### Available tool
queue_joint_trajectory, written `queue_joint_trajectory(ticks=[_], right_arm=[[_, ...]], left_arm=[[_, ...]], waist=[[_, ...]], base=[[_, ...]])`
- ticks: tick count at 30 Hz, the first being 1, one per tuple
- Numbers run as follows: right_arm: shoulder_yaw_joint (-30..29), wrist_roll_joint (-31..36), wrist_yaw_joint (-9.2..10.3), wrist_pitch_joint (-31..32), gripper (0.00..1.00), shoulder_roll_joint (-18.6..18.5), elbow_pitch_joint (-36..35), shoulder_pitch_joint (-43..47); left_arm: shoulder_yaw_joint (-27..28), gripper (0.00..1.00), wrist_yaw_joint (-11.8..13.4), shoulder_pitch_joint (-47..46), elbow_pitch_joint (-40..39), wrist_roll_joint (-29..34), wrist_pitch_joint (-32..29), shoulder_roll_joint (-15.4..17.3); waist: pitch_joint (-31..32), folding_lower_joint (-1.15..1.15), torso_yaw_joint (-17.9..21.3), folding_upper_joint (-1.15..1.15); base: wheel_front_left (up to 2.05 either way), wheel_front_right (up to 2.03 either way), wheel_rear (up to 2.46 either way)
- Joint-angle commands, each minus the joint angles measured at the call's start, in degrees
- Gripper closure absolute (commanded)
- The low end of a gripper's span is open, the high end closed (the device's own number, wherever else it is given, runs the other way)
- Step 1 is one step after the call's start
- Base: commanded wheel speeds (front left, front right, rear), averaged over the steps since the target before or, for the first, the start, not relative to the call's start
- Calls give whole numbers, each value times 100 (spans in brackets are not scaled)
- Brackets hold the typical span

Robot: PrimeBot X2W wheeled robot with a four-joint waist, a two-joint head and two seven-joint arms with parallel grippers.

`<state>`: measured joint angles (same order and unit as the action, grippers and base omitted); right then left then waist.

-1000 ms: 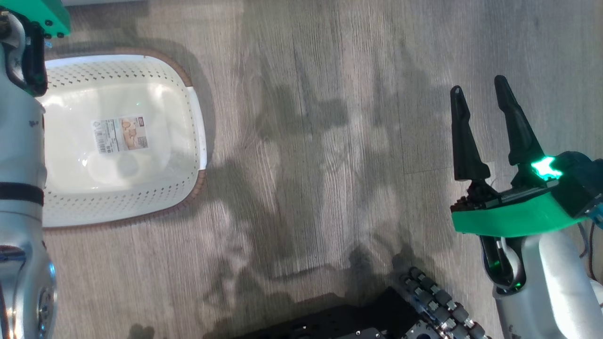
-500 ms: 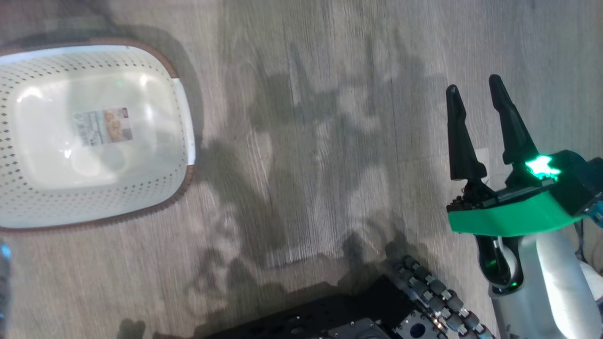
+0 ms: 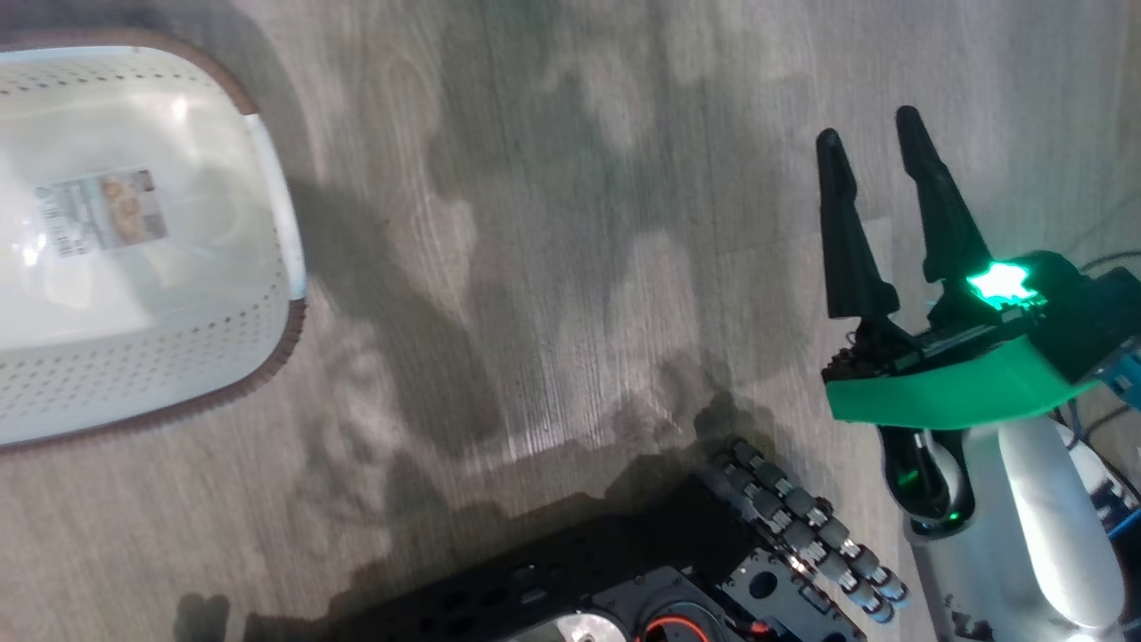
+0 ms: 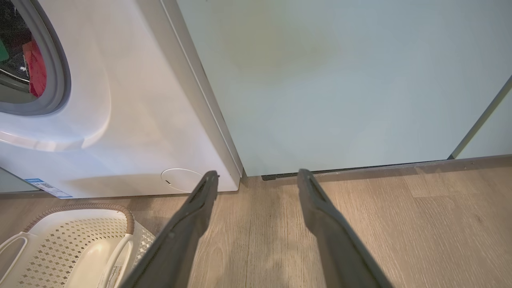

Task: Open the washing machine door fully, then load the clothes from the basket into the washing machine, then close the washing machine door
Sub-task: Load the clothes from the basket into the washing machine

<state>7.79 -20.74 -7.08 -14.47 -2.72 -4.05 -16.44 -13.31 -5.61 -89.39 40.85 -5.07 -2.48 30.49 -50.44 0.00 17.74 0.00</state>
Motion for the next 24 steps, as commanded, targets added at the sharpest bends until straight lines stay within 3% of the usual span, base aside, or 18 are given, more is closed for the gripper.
queue_joint_trajectory(ticks=[1,10,24], right_arm=[[146,-59,-41,-52,0,-16,-135,94],[477,-308,-41,-52,0,-16,-90,-19],[754,-607,-41,-52,0,-16,-102,52]], left_arm=[[-8,100,-27,-274,-187,97,-67,380],[-576,100,-171,-1606,245,294,-217,703],[-1105,100,-178,-2649,863,381,-21,682]], waist=[[-94,0,100,0],[-300,0,481,0],[-428,0,905,0]], base=[[0,0,0],[0,0,0],[0,0,0]])
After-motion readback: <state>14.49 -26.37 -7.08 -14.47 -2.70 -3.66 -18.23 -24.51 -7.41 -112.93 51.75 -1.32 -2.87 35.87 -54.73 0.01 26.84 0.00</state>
